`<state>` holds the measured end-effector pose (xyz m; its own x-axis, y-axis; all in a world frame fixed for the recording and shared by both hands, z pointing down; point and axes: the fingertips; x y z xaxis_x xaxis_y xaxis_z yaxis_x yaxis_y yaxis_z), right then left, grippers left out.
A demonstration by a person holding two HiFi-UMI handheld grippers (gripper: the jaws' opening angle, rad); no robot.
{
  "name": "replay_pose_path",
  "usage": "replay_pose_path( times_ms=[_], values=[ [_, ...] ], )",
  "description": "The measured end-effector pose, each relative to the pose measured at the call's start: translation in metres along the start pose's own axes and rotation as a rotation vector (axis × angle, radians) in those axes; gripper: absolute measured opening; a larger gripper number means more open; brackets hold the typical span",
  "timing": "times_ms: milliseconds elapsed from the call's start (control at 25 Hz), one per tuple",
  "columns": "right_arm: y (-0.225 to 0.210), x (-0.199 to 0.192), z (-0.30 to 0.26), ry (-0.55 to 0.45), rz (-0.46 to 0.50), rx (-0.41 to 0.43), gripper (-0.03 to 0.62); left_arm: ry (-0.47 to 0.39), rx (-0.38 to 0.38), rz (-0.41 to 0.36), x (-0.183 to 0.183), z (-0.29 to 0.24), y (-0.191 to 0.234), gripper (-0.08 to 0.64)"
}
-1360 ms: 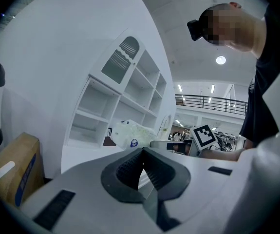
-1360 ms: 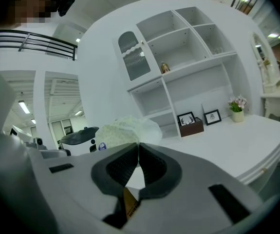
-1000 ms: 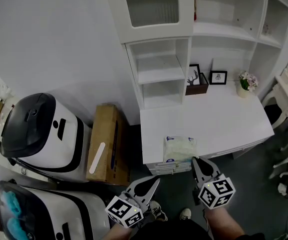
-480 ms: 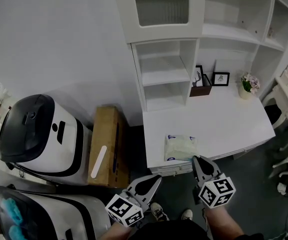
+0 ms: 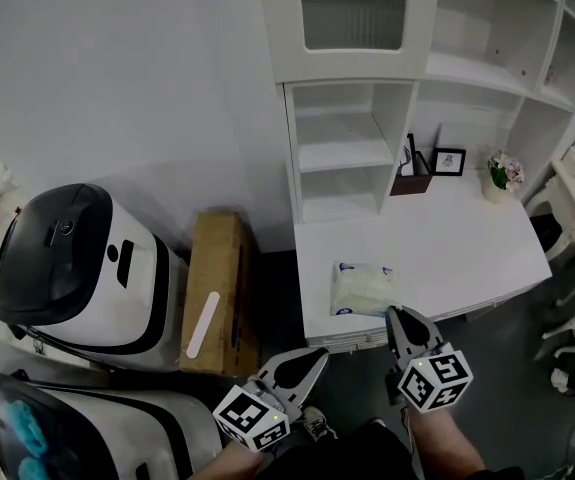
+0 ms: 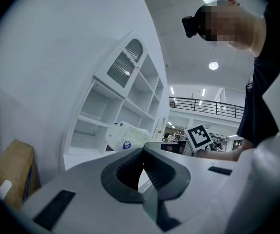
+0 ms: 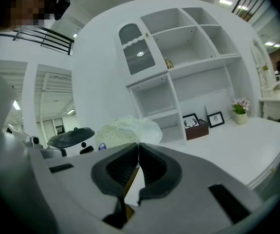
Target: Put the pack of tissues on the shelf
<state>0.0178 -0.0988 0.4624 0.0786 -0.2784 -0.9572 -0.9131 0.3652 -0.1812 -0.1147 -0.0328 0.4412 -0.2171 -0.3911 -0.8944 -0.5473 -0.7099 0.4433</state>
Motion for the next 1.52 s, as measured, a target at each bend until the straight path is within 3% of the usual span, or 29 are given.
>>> replay_pose_path(
  times_ms=[360, 640, 920, 1520],
  values=[
    [0.001, 0.017, -0.005, -0.030, 0.014, 0.011, 0.009, -0.019, 0.003, -0.014, 0.008, 0.000, -0.004, 0.005],
    [-0.014, 0.036, -0.024, -0.043, 0.027, 0.059, 0.009, -0.050, 0.048, -0.032, 0.021, -0.017, -0.002, 0.005],
    [-0.036, 0.054, -0.057, -0.045, 0.040, 0.107, 0.009, -0.071, 0.080, -0.038, 0.035, -0.052, 0.013, 0.005],
    [-0.096, 0.079, -0.126, -0.024, 0.064, 0.129, 0.009, -0.090, 0.105, -0.012, 0.049, -0.126, 0.052, 0.005]
  ],
)
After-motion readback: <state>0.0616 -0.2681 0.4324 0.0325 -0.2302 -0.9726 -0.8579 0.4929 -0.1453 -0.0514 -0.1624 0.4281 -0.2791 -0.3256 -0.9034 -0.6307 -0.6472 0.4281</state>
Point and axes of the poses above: the fingertips, and each gripper's own axes: z backward along the fingers, y to its left, x out of its top, and after that the axes turned 6 degrees about z, right-handed
